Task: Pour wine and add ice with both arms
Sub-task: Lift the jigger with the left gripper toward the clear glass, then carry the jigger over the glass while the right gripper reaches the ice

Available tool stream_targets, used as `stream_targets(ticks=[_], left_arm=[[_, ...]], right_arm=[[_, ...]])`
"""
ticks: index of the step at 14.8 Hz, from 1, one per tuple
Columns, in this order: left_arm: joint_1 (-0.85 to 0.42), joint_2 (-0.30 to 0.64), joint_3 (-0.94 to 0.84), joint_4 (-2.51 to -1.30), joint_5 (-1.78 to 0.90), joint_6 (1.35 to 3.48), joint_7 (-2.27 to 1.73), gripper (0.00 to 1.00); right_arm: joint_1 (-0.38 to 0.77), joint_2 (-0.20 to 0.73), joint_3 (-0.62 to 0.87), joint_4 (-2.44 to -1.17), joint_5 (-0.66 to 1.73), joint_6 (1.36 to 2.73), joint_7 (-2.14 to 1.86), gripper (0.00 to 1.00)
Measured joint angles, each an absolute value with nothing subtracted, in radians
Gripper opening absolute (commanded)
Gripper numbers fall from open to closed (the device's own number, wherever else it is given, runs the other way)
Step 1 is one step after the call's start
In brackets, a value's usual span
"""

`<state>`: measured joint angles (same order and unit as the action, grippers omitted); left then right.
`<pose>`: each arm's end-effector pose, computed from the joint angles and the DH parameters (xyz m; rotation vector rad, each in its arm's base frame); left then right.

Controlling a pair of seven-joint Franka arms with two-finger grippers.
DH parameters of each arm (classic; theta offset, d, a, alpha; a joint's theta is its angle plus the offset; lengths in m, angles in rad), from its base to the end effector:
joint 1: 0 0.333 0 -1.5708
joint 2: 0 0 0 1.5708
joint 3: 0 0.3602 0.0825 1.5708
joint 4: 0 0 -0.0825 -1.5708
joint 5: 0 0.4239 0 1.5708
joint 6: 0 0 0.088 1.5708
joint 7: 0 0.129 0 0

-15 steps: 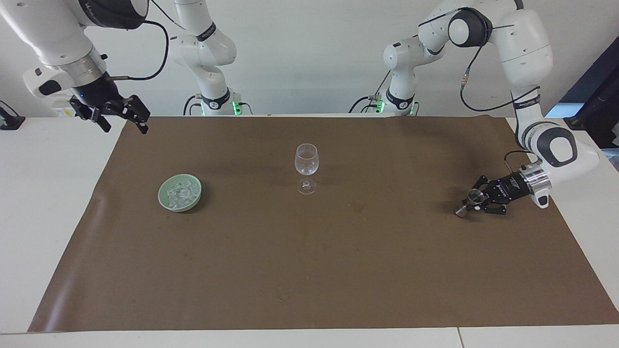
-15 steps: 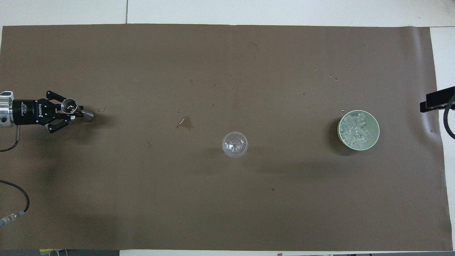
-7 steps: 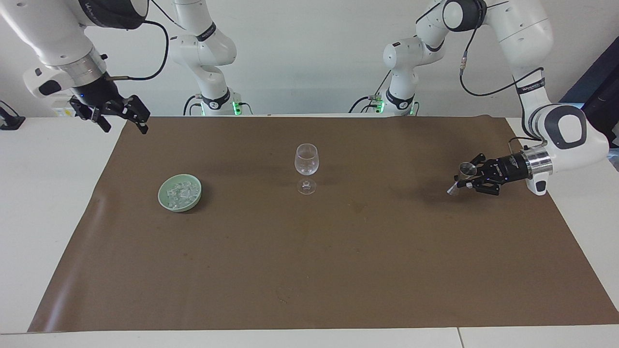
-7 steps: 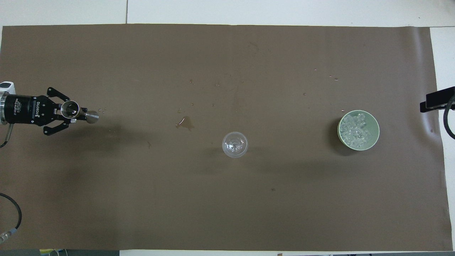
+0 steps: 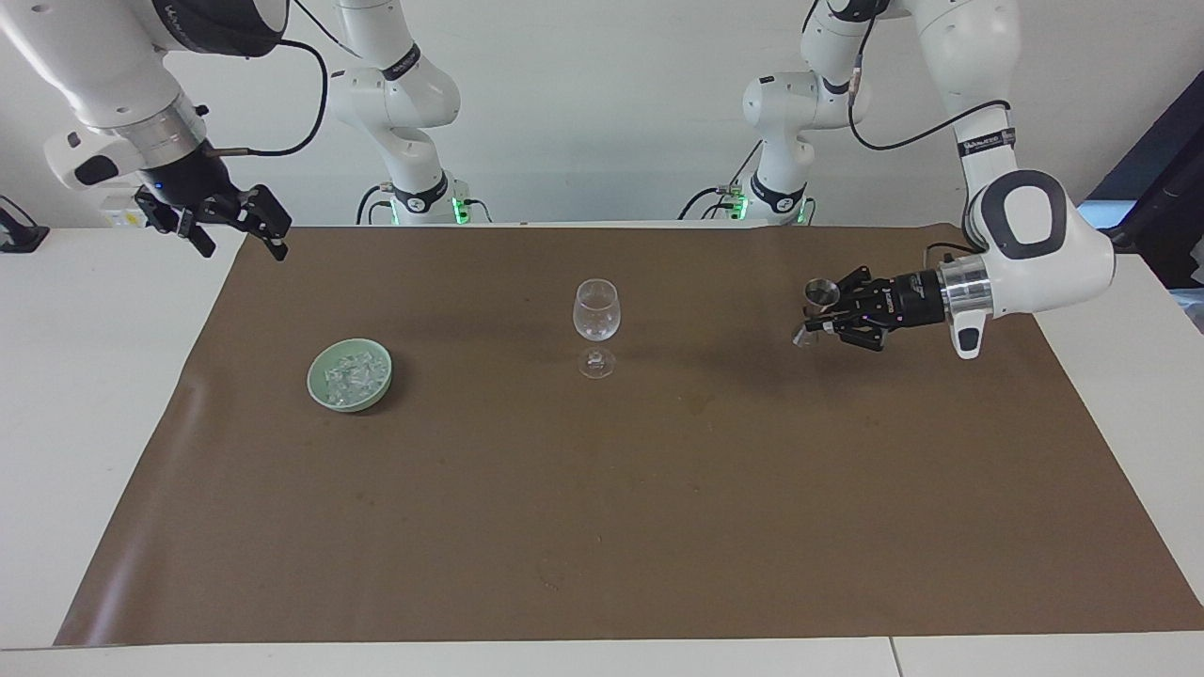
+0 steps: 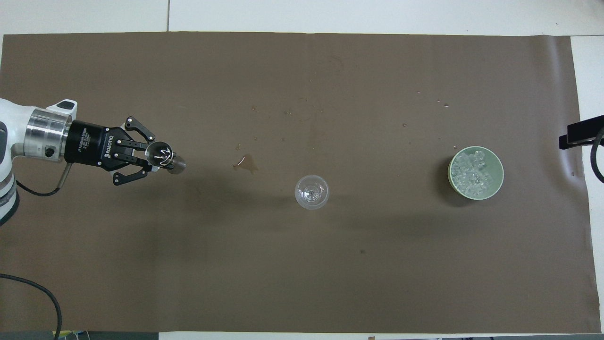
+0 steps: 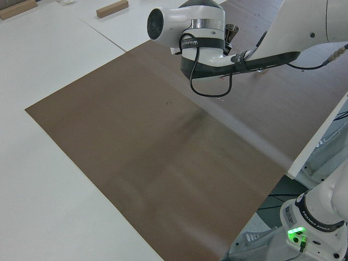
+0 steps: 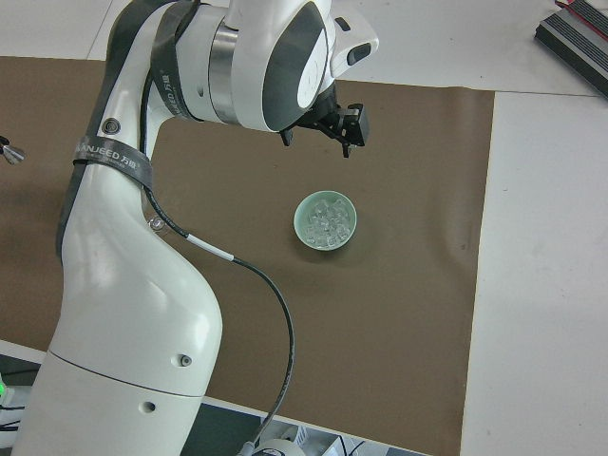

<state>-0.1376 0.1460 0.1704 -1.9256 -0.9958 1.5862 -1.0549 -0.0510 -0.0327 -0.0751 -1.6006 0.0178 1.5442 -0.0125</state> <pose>0.5940 -0.0914 0.4407 1.7893 1.4659 -1.0747 0.5749 -0.0713 0.6484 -3.1145 0.1766 0.0348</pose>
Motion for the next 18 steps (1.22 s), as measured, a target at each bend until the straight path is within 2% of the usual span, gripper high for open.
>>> stream_targets(ticks=[8, 10, 12, 15, 18], left_arm=[[-0.502, 0.076, 0.168, -1.93, -0.911, 1.891, -1.421, 0.0], [-0.591, 0.076, 0.167, -1.932, -0.846, 1.993, -1.525, 0.0], [-0.644, 0.077, 0.166, -1.934, -0.775, 2.037, -1.596, 0.0], [-0.658, 0.077, 0.166, -1.934, -0.699, 2.041, -1.607, 0.0], [-0.668, 0.073, 0.166, -1.931, -0.616, 2.041, -1.623, 0.0]], right_arm=[[-0.047, -0.033, -0.073, -1.609, 0.024, 1.548, -0.028, 1.0], [-0.049, -0.037, -0.074, -1.645, 0.062, 1.608, -0.067, 1.0], [-0.051, -0.06, -0.076, -1.736, 0.074, 1.717, -0.096, 1.0], [-0.047, -0.114, -0.074, -1.911, 0.075, 1.875, -0.106, 1.0], [-0.045, -0.134, -0.072, -2.017, 0.076, 1.939, -0.107, 1.0]])
